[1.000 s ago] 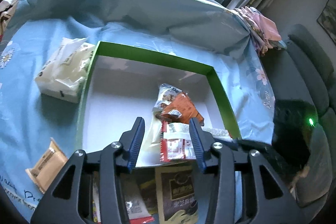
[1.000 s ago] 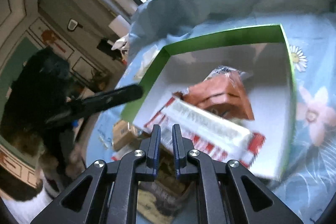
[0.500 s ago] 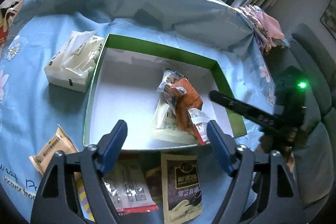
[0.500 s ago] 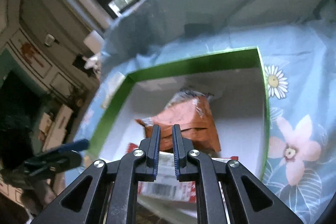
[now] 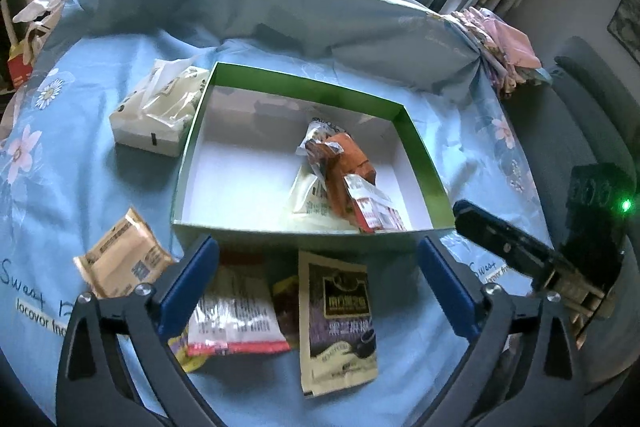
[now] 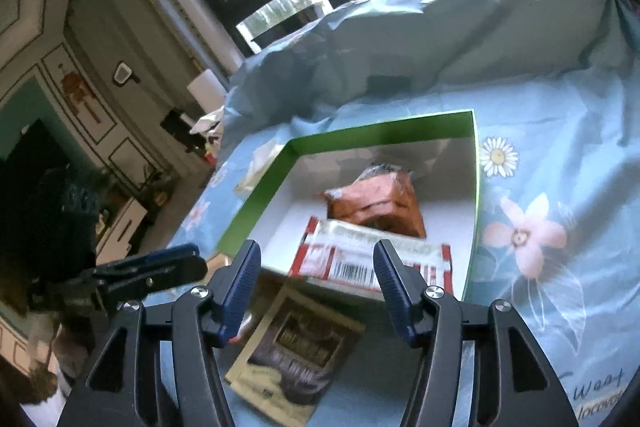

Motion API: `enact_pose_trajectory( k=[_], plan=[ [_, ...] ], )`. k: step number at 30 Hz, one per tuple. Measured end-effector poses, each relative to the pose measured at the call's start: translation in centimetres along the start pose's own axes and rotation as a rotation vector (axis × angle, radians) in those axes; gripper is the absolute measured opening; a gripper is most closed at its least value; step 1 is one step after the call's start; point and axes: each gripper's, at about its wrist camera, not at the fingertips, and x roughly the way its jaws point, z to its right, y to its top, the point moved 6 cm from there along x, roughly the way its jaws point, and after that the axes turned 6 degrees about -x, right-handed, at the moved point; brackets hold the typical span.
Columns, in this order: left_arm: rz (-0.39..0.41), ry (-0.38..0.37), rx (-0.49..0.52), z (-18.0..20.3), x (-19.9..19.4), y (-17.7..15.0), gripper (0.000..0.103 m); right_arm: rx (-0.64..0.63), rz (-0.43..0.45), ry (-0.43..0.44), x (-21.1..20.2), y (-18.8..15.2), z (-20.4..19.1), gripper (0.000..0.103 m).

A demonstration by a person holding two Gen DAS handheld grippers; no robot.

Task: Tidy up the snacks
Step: 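Move the right tool to the black-gold sesame paste pouch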

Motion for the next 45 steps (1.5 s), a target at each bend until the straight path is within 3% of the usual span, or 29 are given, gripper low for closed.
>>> enact_pose_trajectory(
  k=[16, 27, 40, 45],
  plan=[
    [-0.017, 0.077, 0.013, -0.9, -1.4, -6.2, 0.102, 0.067, -0.105, 0.073, 1.8, -6.1, 0.5, 0.061],
    [-0.117, 0.020, 0.035, -0.7, 1.3, -11.1, 0.102, 0.066, -0.194, 0.100, 4.3, -8.0, 0.2, 0.061],
    [-0.114, -0.011, 0.034, 0.1, 3.0, -11.1, 0.102, 0.056, -0.245, 0.103, 5.7, -9.1, -0.3, 0.061],
    [-0.112, -0.018, 0.037, 0.2, 3.3, -11.1, 0.096, 0.046, -0.264, 0.100, 6.3, -9.6, -0.5, 0.061]
  ],
)
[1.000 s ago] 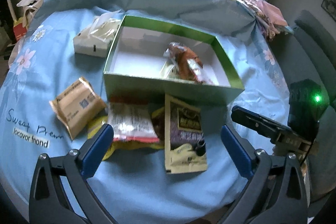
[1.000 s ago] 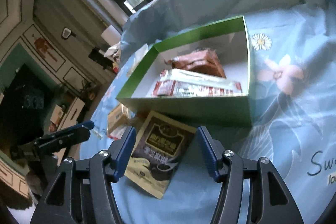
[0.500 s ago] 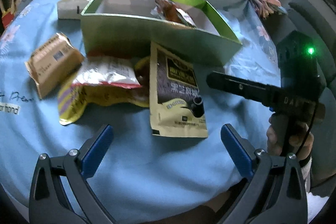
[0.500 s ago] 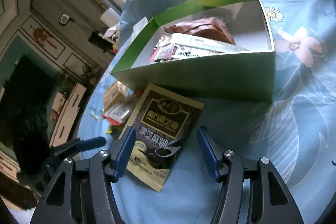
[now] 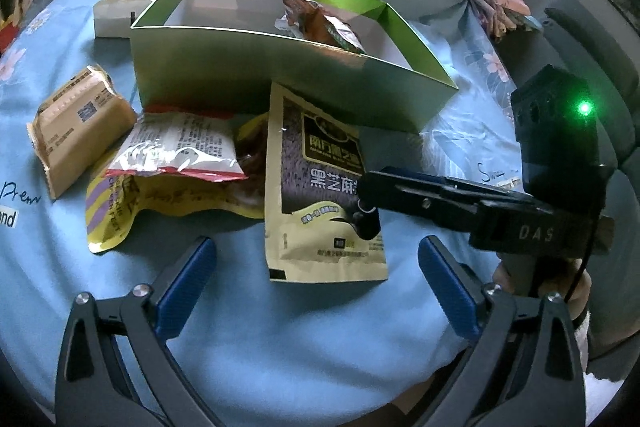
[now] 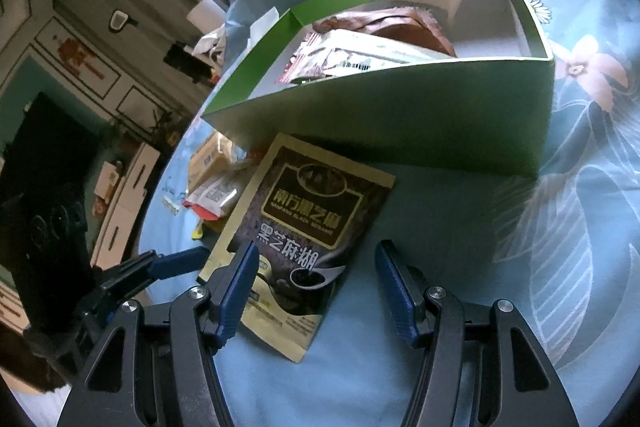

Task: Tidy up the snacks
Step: 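Move the right tool to the black-gold sesame paste pouch, then grasp the black-gold sesame paste pouch with the right gripper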

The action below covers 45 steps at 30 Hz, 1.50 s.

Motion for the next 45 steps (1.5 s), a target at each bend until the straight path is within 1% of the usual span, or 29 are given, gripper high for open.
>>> enact_pose_trajectory(
  k=[1, 3, 7, 9, 10, 12, 13, 14, 15, 16, 17, 18, 19, 22, 23, 24, 27, 34, 40, 45],
  plan=[
    [-0.001, -0.002, 0.000, 0.0, 0.2, 0.1, 0.094, -0.001, -0.001, 0.000, 0.1, 0.0, -0.1, 0.061],
    [-0.007, -0.002, -0.001, 0.0, 0.5, 0.2, 0.087, -0.007, -0.003, 0.000, 0.3, 0.0, -0.2, 0.061],
    [-0.011, -0.004, -0.006, -0.1, 0.9, 0.3, 0.079, -0.020, 0.000, 0.000, 0.7, 0.1, -0.5, 0.061],
    [-0.021, -0.011, -0.016, -0.3, 1.1, 0.3, 0.066, -0.019, 0.002, 0.010, 0.7, 0.1, -0.5, 0.061],
    [-0.025, -0.008, -0.021, -0.4, 1.2, 0.2, 0.064, -0.017, 0.004, 0.012, 0.8, 0.1, -0.5, 0.061],
    [-0.025, -0.004, -0.024, -0.5, 1.2, 0.2, 0.054, -0.016, 0.009, 0.015, 0.8, 0.0, -0.5, 0.061],
    [-0.024, -0.010, -0.026, -0.5, 1.2, 0.2, 0.051, -0.014, 0.012, 0.018, 0.8, 0.0, -0.5, 0.061],
    [-0.025, -0.016, -0.028, -0.6, 1.1, 0.3, 0.042, -0.013, 0.013, 0.018, 0.8, 0.0, -0.5, 0.060],
    [-0.031, -0.024, -0.030, -0.5, 1.2, 0.2, 0.036, -0.017, 0.011, 0.012, 0.9, -0.1, -0.5, 0.053],
    [-0.038, -0.028, -0.030, -0.6, 1.3, 0.2, 0.034, -0.019, 0.008, 0.005, 1.0, -0.1, -0.4, 0.048],
    [-0.039, -0.026, -0.032, -0.6, 1.3, 0.2, 0.033, -0.016, 0.005, 0.009, 1.1, -0.1, -0.2, 0.037],
    [-0.038, -0.024, -0.035, -0.7, 1.4, 0.3, 0.032, -0.017, 0.000, 0.015, 1.3, -0.2, -0.2, 0.033],
    [-0.038, -0.031, -0.042, -0.8, 1.5, 0.3, 0.031, -0.026, 0.000, 0.010, 1.3, -0.3, -0.3, 0.031],
    [-0.038, -0.051, -0.059, -0.9, 1.2, 0.4, 0.026, -0.042, 0.012, -0.011, 1.1, -0.2, -0.5, 0.022],
    [-0.037, -0.054, -0.059, -0.9, 1.1, 0.4, 0.024, -0.045, 0.018, -0.010, 1.0, -0.2, -0.6, 0.016],
    [-0.034, -0.055, -0.052, -0.7, 0.9, 0.3, 0.021, -0.048, 0.022, -0.007, 0.9, -0.2, -0.7, 0.013],
    [-0.015, -0.058, -0.021, 0.1, -0.1, 0.3, 0.018, -0.065, 0.041, 0.004, 0.3, -0.1, -1.2, 0.010],
    [0.048, -0.074, 0.022, 1.7, -2.8, 0.9, 0.017, -0.094, 0.108, 0.061, -2.2, 0.4, -2.5, 0.009],
    [0.077, -0.069, 0.044, 2.3, -3.7, 1.6, 0.017, -0.113, 0.166, 0.065, -4.0, 0.8, -3.1, 0.009],
    [0.108, -0.062, 0.072, 3.2, -4.4, 3.5, 0.018, -0.127, 0.218, 0.057, -5.4, 1.9, -3.7, 0.009]
  ],
)
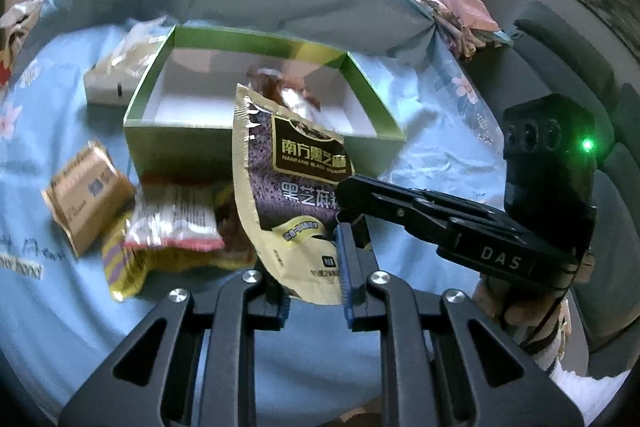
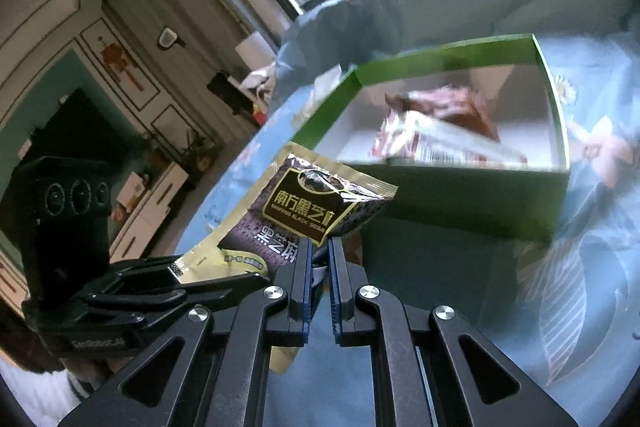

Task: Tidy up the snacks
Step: 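Grasp the black-gold sesame paste pouch with the right gripper, then carry the sesame pouch into the green box and open the right gripper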

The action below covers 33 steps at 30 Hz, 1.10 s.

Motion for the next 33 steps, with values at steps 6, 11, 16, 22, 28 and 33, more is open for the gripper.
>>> enact_pose_trajectory(
  k=[6, 11, 16, 22, 28, 33],
  plan=[
    [0.036, -0.009, 0.024, 0.6, 0.1, 3.0, 0.018, -0.039, 0.061, -0.032, -0.8, 3.3, -0.3, 0.009],
    [0.049, -0.023, 0.014, 0.0, 1.0, 6.2, 0.018, -0.053, 0.089, -0.060, -0.2, 6.1, 0.6, 0.009],
    [0.044, -0.015, 0.014, -0.7, 2.2, 8.7, 0.018, -0.063, 0.097, -0.093, 1.0, 8.1, 1.7, 0.009],
    [0.030, -0.003, 0.010, -2.0, 4.0, 10.4, 0.018, -0.060, 0.087, -0.129, 3.1, 9.7, 3.2, 0.009],
    [0.024, 0.014, 0.011, -3.8, 5.5, 10.7, 0.019, -0.062, 0.057, -0.156, 5.6, 10.1, 4.1, 0.009],
    [0.022, 0.019, -0.023, -5.5, 6.6, 10.4, 0.020, -0.081, 0.013, -0.196, 7.6, 9.7, 4.3, 0.009]
  ],
)
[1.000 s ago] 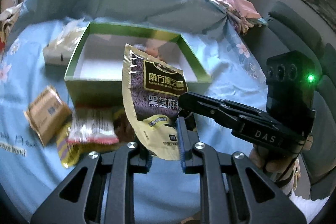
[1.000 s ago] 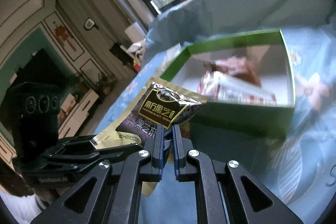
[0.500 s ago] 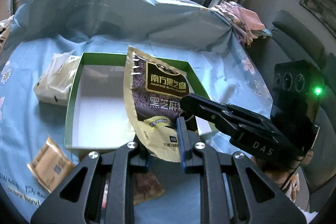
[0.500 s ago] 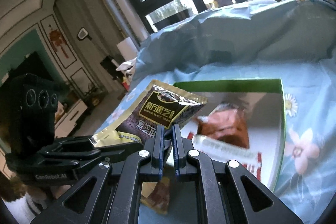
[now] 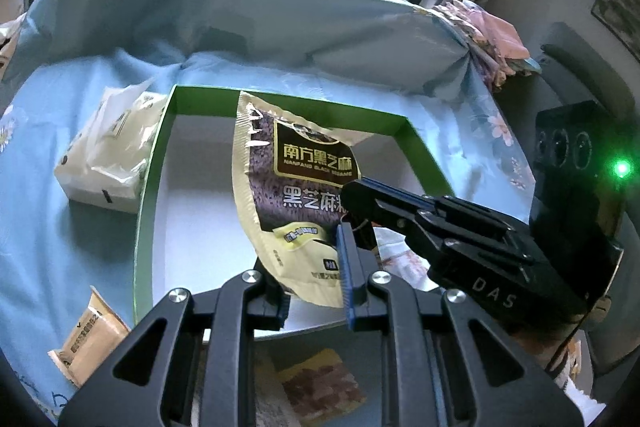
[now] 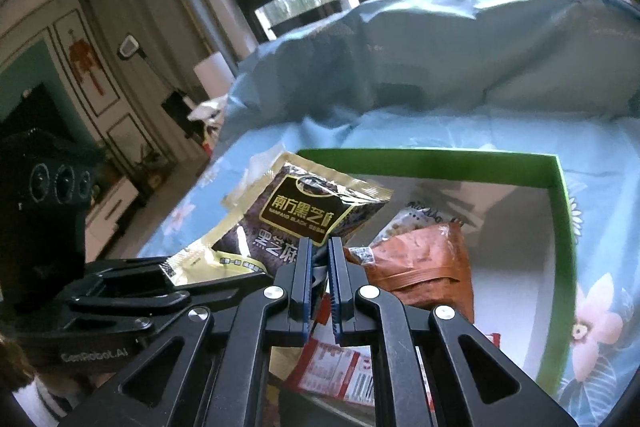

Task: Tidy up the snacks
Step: 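Carry the sesame pouch into the green box and open the right gripper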

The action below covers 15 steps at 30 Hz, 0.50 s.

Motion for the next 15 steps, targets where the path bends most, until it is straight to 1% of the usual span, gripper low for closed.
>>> enact_pose_trajectory(
  k=[2, 4, 5, 10, 15],
  plan=[
    [-0.011, 0.003, -0.009, -0.4, 0.5, -0.3, 0.022, -0.013, -0.017, -0.019, 0.7, -0.2, -0.1, 0.010],
    [-0.027, 0.007, -0.024, -0.8, 0.7, -0.3, 0.021, -0.025, -0.029, -0.036, 1.3, -0.4, -0.2, 0.010],
    [-0.027, 0.006, -0.028, -0.8, 0.7, -0.2, 0.020, -0.032, -0.031, -0.044, 1.5, -0.4, -0.3, 0.010],
    [-0.036, 0.008, -0.056, -1.5, 1.3, -0.2, 0.020, -0.050, -0.046, -0.067, 2.1, -0.6, -0.3, 0.010],
    [-0.027, 0.028, -0.051, -1.3, 1.7, -0.2, 0.020, -0.050, -0.054, -0.084, 2.4, -0.7, 0.1, 0.010]
  ],
)
